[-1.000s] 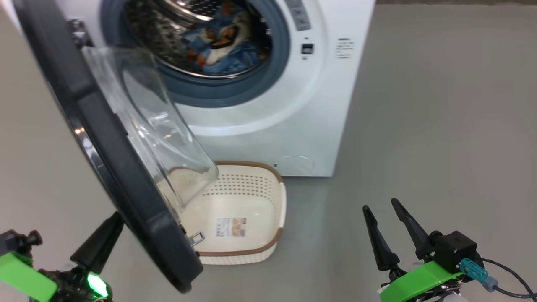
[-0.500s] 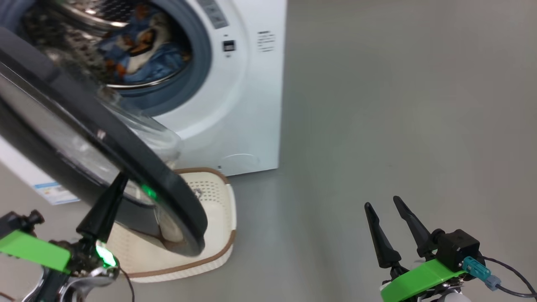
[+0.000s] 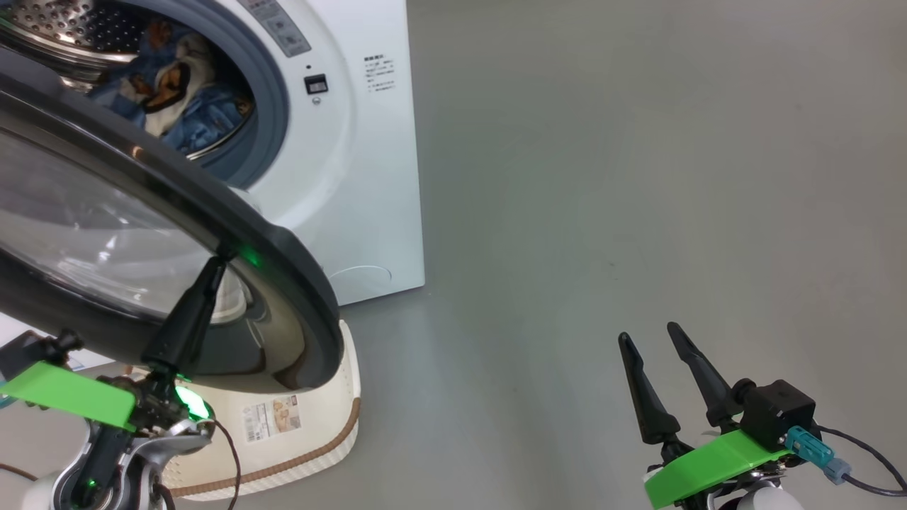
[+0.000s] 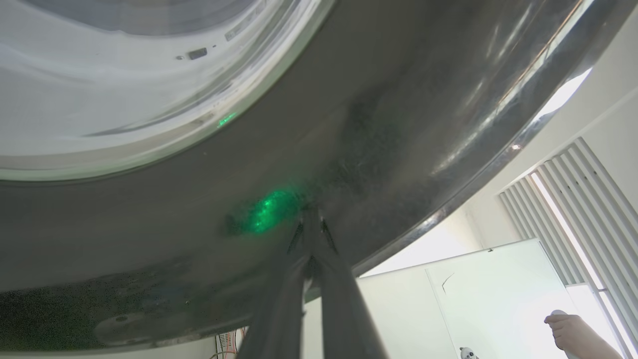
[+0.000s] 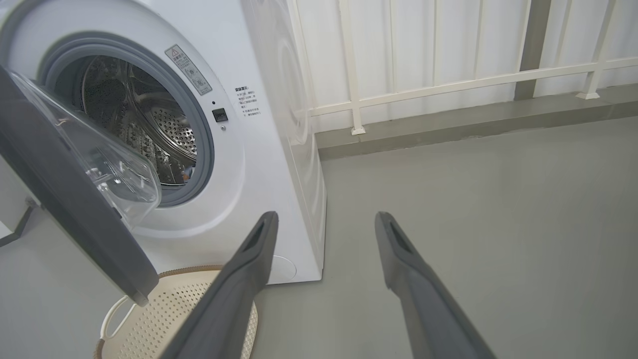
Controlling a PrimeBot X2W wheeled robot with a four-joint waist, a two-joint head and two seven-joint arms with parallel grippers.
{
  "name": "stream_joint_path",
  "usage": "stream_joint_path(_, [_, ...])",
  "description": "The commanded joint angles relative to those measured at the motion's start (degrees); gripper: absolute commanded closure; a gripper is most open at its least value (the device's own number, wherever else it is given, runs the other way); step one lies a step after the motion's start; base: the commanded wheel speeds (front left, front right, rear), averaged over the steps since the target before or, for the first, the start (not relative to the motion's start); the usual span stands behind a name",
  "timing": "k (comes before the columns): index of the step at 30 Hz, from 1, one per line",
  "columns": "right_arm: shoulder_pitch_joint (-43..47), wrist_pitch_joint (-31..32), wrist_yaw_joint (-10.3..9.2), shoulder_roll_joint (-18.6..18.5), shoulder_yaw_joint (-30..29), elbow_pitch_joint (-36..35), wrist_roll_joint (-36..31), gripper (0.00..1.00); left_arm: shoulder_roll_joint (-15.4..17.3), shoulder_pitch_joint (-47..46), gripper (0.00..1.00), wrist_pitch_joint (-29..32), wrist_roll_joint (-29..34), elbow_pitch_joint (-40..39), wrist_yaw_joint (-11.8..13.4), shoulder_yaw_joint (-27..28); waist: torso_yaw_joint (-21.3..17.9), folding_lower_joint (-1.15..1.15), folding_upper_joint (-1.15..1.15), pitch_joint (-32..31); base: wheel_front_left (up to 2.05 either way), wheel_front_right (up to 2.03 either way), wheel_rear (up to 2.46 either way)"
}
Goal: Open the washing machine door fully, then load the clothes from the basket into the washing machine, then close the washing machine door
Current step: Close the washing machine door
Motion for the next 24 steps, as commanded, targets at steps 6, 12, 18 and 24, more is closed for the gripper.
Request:
stream_joint_path(6, [-0.95, -0.27, 0.35, 0.18, 1.02, -1.73, 0.64, 0.0, 1.1, 0.18, 1.0, -1.36, -0.59, -1.85, -0.65, 2.1, 2.06, 0.0, 0.0, -1.18, 0.0, 0.0, 0.0])
stream_joint_path(12, [-0.53, -0.27, 0.35, 0.18, 1.13, -1.61, 0.65, 0.0, 1.1, 2.16, 1.0, -2.4, -0.84, -2.32, -0.65, 2.4, 3.82, 0.0, 0.0, -2.09, 0.0, 0.0, 0.0])
stream_joint_path(18, [-0.46, -0.27, 0.35, 0.18, 1.17, -1.55, 0.67, 0.0, 1.1, 4.34, 1.0, -4.82, -1.27, -2.99, -0.66, 2.98, 4.81, 0.0, 0.0, -2.46, 0.0, 0.0, 0.0])
stream_joint_path(24, [-0.32, -0.27, 0.35, 0.18, 1.02, -1.66, 0.76, 0.0, 1.1, 6.17, 0.0, -8.9, -1.63, -4.09, -0.66, 2.75, 5.5, 0.0, 0.0, -2.44, 0.0, 0.0, 0.0])
